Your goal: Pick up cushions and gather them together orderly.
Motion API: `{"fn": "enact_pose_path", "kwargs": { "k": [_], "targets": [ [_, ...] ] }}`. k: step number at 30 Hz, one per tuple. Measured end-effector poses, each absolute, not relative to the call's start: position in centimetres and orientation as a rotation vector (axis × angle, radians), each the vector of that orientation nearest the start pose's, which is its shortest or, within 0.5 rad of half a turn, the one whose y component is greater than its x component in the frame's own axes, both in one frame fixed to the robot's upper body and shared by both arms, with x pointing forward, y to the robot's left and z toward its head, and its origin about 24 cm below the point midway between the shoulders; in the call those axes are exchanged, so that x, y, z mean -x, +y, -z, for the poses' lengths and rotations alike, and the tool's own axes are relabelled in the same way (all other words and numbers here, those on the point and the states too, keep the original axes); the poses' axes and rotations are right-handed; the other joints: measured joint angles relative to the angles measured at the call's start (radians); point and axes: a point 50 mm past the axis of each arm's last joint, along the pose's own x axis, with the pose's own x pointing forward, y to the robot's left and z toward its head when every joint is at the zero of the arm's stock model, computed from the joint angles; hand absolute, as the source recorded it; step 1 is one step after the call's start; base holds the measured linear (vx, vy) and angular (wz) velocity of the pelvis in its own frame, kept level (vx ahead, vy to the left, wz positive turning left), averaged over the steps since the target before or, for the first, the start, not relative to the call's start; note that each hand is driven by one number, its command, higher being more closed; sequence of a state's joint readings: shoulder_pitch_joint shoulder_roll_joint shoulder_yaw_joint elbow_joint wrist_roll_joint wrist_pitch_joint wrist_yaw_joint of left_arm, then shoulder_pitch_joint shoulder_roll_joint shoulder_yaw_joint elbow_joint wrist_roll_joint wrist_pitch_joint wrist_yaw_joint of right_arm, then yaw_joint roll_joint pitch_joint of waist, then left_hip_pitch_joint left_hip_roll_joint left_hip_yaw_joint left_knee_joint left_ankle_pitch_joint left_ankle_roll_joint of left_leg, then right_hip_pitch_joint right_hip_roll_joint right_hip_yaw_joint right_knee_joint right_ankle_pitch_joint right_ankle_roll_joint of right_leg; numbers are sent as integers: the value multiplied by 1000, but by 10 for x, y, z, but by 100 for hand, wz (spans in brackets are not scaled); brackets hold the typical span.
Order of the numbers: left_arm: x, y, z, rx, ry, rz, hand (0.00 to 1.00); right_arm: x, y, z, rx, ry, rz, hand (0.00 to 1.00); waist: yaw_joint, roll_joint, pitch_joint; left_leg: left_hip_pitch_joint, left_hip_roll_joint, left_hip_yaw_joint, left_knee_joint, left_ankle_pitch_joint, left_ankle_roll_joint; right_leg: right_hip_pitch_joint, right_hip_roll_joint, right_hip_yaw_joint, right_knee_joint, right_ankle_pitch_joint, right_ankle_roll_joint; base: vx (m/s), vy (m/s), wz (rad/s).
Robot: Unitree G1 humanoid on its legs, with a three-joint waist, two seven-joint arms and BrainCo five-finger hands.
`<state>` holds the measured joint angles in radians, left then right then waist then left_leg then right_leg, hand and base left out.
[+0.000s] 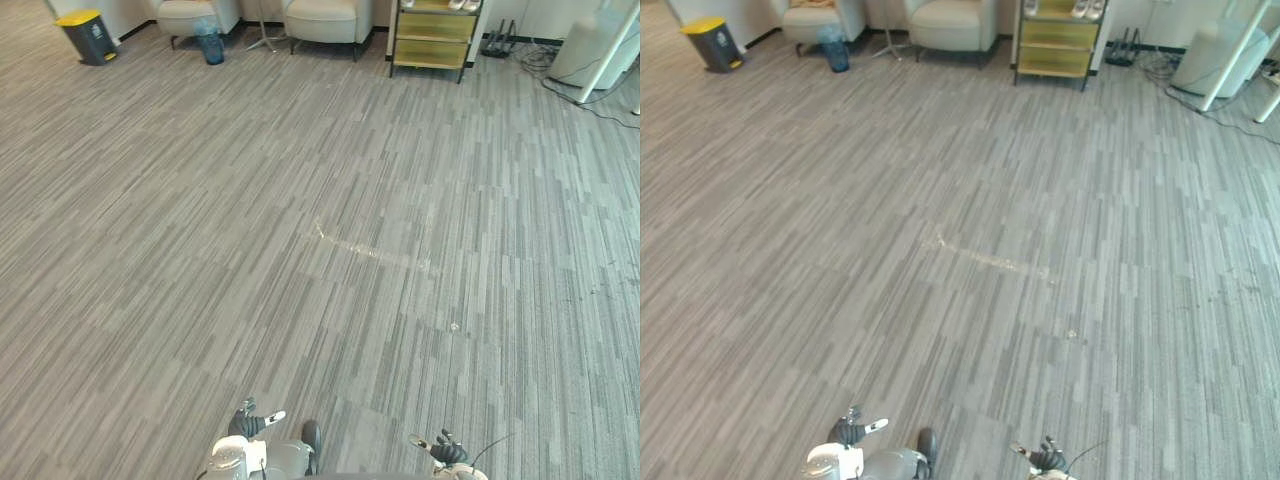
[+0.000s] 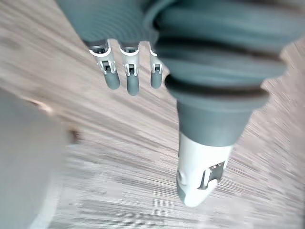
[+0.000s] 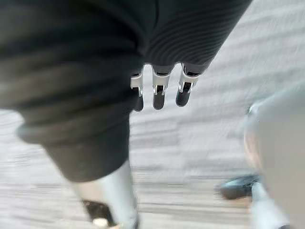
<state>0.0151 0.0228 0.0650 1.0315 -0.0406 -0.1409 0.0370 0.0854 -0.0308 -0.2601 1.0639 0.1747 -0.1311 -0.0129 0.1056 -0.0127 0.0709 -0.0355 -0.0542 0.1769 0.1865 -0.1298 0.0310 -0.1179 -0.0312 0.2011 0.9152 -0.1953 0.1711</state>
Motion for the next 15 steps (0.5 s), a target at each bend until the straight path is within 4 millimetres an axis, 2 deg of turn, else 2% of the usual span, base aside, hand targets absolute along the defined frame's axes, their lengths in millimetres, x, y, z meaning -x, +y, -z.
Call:
{"fn": "enact_pose_path", "kwargs": {
  "k": [1,2,3,4,6,8,9,10,11,13,14,15],
  "targets": [
    [-137,160,149,22,910,-92,0,-98,-202,155,-219,948,395,0,-23,0,5,92,1,-2,-6,-37,8,-107,-10,-65,171,-24,-37,414,48,4],
    [-139,154,149,26,907,-76,0,-99,-204,154,-210,934,392,0,-27,13,11,139,14,5,-38,-45,18,-151,-17,-112,155,-49,-77,377,36,5],
    [-141,148,149,35,909,-65,0,-100,-205,153,-207,930,391,0,-29,22,14,184,31,5,-75,-51,16,-180,-17,-150,103,-67,-99,398,1,3],
    [-142,146,148,37,906,-60,0,-100,-205,153,-210,931,391,0,-37,21,14,233,55,4,-117,-60,4,-220,-16,-198,-1,-82,-107,405,-23,13],
    [-142,146,149,36,908,-59,0,-104,-203,152,-214,919,388,0,-52,15,14,256,90,-5,-127,-99,-21,-251,-7,-241,-229,-60,-114,445,-128,26],
    [-137,146,152,27,936,-54,0,-100,-202,156,-243,941,410,0,-61,-3,7,271,90,-53,-132,-113,-28,-247,-5,-211,-560,73,-126,531,-254,43],
    [-134,146,154,27,952,-52,0,-98,-205,156,-253,943,429,0,-68,-3,4,286,99,-82,-130,-120,-31,-226,-1,-207,-582,182,-146,560,-282,48],
    [-132,142,155,37,964,-51,0,-101,-208,155,-244,939,430,0,-70,37,4,296,128,-101,-113,-121,-36,-211,16,-233,-571,167,-169,560,-264,36],
    [-131,140,155,58,966,-62,0,-104,-210,155,-231,938,424,0,-62,57,6,284,145,-110,-62,-109,-54,-199,24,-249,-549,133,-190,550,-259,17],
    [-131,137,155,82,963,-74,0,-107,-211,154,-228,939,421,0,-57,66,7,257,149,-123,60,-75,-104,-163,29,-254,-525,84,-208,480,-247,10],
    [-133,139,154,91,956,-90,0,-107,-210,155,-224,940,413,0,-59,63,8,205,152,-143,222,-37,-119,-120,28,-261,-527,56,-216,511,-291,4],
    [-135,139,153,101,947,-100,0,-108,-207,154,-207,939,383,0,-59,61,9,122,154,-153,409,40,-144,-80,28,-261,-542,32,-225,397,-235,-2]
  ]
}}
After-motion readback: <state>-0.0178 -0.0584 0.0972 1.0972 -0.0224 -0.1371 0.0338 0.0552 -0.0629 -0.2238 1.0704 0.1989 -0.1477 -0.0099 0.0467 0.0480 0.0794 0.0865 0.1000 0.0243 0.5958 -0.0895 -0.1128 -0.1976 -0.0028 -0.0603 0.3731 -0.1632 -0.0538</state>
